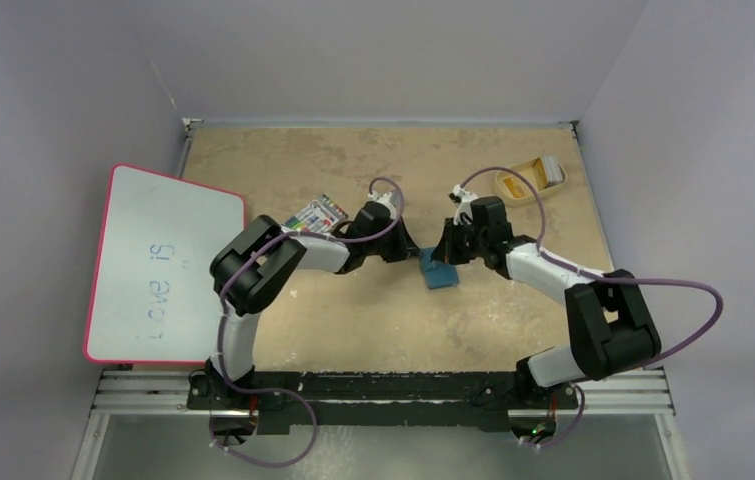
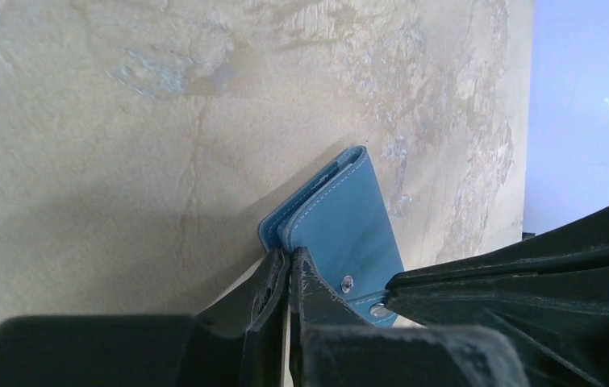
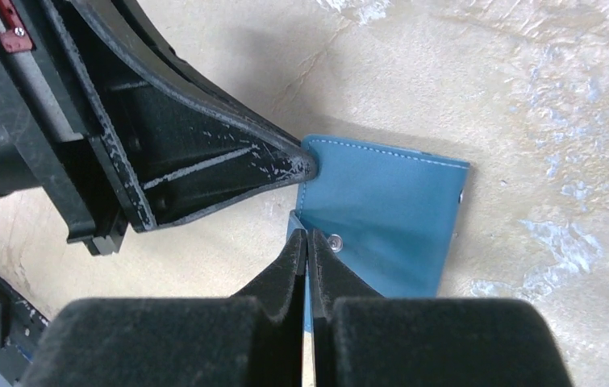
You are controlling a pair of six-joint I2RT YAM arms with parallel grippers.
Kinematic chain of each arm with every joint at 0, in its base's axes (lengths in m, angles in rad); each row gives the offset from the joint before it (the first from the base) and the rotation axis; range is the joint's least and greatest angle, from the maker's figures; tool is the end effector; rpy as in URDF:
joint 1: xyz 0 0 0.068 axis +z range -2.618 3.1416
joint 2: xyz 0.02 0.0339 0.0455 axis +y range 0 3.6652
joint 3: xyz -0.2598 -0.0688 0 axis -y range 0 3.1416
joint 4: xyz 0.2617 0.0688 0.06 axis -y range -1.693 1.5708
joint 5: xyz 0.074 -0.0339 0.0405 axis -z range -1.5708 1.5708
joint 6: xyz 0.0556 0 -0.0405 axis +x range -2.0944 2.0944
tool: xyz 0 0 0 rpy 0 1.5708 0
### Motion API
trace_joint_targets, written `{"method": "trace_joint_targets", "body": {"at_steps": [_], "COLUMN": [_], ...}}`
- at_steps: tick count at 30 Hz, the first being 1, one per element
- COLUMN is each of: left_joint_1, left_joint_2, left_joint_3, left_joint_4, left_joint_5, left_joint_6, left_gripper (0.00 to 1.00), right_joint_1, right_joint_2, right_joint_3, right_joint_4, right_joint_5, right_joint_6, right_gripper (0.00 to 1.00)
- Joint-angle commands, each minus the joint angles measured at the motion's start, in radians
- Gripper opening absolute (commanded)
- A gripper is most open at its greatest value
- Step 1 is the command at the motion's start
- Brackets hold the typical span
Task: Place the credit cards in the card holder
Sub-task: Close the card holder at the center of the board.
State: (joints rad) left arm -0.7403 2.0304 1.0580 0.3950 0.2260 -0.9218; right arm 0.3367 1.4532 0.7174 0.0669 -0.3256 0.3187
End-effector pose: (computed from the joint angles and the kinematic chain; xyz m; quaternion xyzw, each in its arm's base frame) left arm 0.3162 -0.3057 0.0939 -0.0257 0.8748 -0.4166 0.2460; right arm 0.2991 0.1236 0.1618 -0.0786 0.8875 0.2765 0.3602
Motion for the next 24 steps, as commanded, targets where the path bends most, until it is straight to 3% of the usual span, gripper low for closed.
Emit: {"method": "trace_joint_targets", "body": {"at_steps": [1,12,18,24], "left_joint_1": [0.056,0.123,0.124,0.123], "left_joint_2": [-0.044,-0.044,-0.036,-0.039], "left_joint_3": [-0.010,0.053,0.079,0.080], "left_joint_4": [-0.073,-0.344,-0.371,-0.372], "left_joint_5": [0.033,0.137,0.106,0.080], "left_joint_6": [0.087,0.314,0.318,0.303], "left_gripper": [0.00,0.00,0.00,0.00], "right_joint_1": [0.005,0.064,0.089,0.132], "right_joint_2": [-0.019,0.047,0.039,0.025], "right_joint_3": [-0.015,0.047,0.074,0.081], "right_joint_4": [0.091,0.170,0.119,0.102], "right_joint_5": [0.023,-0.001,0.021,0.062], "right_joint_6": [-0.019,-0.012,0.023,0.117], "right_gripper": [0.00,0.00,0.00,0.25]}}
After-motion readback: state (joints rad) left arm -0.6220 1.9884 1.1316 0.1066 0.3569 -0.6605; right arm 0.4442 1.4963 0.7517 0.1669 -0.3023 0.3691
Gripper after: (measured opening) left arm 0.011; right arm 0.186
